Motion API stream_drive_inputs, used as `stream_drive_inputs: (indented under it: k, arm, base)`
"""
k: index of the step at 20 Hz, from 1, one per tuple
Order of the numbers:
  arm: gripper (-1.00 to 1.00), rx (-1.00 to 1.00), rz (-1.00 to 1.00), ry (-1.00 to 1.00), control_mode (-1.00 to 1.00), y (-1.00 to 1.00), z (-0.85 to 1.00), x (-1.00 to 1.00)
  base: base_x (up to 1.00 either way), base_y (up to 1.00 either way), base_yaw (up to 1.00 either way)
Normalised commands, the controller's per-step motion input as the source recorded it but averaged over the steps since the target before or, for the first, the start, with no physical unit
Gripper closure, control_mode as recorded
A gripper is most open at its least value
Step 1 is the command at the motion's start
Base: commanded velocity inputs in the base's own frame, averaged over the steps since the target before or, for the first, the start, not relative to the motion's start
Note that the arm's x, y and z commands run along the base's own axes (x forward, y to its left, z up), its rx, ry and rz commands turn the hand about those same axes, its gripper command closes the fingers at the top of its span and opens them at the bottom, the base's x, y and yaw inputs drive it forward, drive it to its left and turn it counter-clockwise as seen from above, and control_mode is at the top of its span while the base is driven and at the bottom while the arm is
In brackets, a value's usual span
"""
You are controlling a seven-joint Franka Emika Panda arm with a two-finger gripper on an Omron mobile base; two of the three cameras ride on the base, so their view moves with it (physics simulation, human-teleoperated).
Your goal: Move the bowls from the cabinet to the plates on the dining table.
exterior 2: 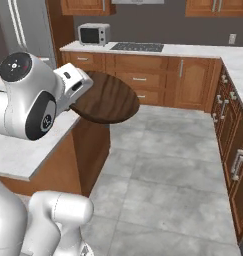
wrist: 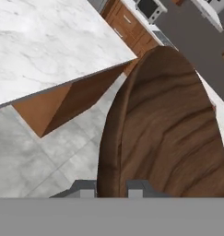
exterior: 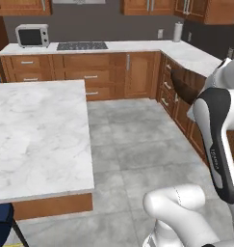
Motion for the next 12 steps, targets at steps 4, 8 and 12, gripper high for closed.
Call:
stream_drive_inputs:
  k: [4,8,12]
  arm:
    - [1.00,0.00,0.00,0.00,1.00,0.00,0.00,0.00]
    - [1.00,0.00,0.00,0.00,1.00,0.00,0.00,0.00]
    - [1.00,0.00,0.00,0.00,1.00,0.00,0.00,0.00]
  base:
    - [0.19,0.28,0.28]
    - [0.39,0.09,0.29]
    - [0.74,-0.08,0.28]
